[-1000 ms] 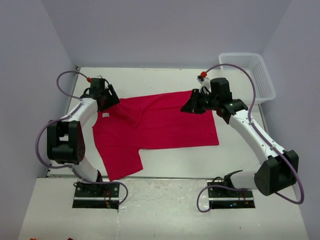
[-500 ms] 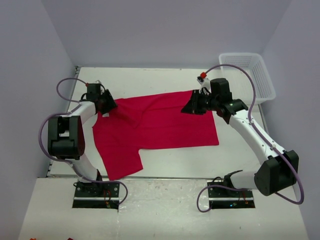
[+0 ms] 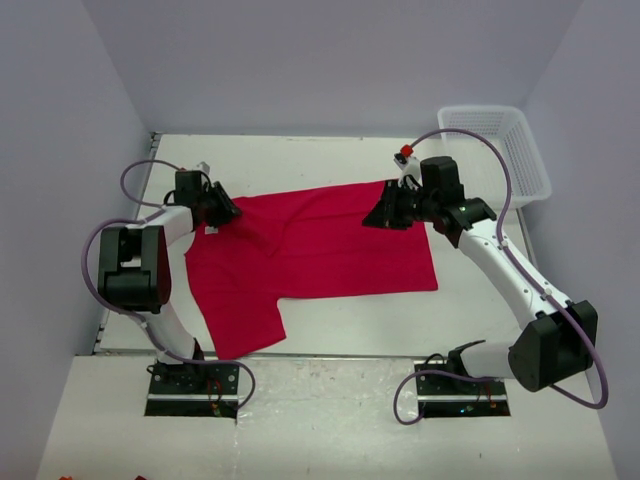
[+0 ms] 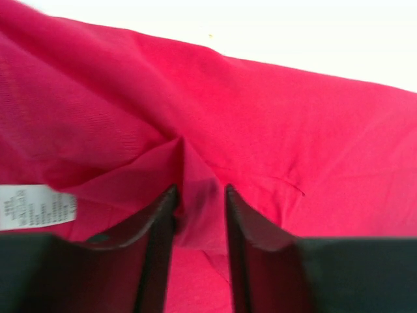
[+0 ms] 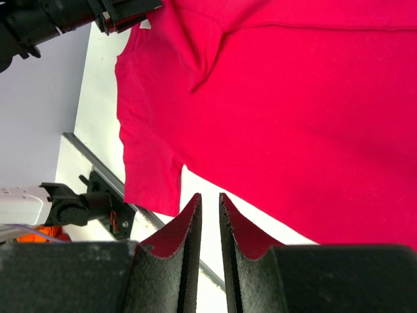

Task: Fold and stack the t-shirts
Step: Fold the flattened tshirt in 1/3 of the way

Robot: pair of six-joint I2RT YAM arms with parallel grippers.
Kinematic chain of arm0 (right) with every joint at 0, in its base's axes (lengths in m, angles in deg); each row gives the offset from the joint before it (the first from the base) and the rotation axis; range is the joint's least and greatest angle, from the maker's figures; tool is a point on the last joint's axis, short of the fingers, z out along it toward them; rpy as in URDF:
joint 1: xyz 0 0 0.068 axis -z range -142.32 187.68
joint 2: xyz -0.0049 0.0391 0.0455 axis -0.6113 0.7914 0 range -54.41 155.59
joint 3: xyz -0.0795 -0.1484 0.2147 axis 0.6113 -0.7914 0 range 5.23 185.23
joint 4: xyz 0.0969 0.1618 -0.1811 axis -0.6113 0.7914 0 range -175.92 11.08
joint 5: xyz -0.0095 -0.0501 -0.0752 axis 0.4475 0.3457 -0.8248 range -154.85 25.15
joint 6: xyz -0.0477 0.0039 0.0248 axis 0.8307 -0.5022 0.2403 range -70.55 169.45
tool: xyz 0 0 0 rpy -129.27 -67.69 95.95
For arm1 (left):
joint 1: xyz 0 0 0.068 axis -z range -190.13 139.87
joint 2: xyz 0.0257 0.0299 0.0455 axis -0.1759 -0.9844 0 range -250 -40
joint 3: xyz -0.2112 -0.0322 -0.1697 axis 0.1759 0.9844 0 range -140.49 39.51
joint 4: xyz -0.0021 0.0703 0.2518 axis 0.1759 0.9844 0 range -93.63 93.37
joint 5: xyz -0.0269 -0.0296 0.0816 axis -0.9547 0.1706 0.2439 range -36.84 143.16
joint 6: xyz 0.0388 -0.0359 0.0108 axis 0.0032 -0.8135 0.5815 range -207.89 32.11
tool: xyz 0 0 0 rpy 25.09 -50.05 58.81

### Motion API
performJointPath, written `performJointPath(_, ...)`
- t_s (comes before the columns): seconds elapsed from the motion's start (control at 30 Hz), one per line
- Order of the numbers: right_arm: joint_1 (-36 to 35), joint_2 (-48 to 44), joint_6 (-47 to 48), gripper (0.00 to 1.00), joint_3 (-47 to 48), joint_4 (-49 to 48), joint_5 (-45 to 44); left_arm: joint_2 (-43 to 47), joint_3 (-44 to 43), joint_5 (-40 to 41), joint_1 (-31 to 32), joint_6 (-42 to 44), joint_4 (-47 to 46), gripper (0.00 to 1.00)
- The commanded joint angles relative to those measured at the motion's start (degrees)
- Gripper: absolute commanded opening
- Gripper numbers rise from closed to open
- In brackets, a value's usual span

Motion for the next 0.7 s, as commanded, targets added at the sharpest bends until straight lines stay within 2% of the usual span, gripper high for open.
performJointPath(0.0, -0.1, -1.3, 0.2, 0.18, 1.3, -0.9, -0.7, -0.3, 1.4, -7.0, -0.1, -1.2, -6.9, 0.33)
performJointPath(0.03, -0.1, -1.2, 0.1, 0.18, 1.0, -1.0, -0.8, -0.1, 1.6, -7.8, -0.1, -1.9, -7.5, 0.27)
performJointPath(0.1, -0.1, -1.1, -0.2, 0.18, 1.0, -1.3, -0.5, 0.2, 2.1, -8.9, -0.1, -2.4, -7.8, 0.26)
performJointPath(0.4, -0.2, -0.8, -1.3, 0.18, 0.1, -2.9, 0.6, 2.8, 1.6, -13.4, 1.0, -4.7, -8.5, 0.3)
performJointPath(0.5, -0.2, -0.7, -1.4, 0.18, -0.1, -3.0, 0.7, 1.4, -0.7, -14.1, 1.5, -5.2, -8.5, 0.32)
performJointPath(0.67, -0.3, -0.7, -1.3, 0.18, -0.1, -3.0, 0.6, -3.4, -5.6, -16.9, 6.3, -5.7, -8.0, 0.33)
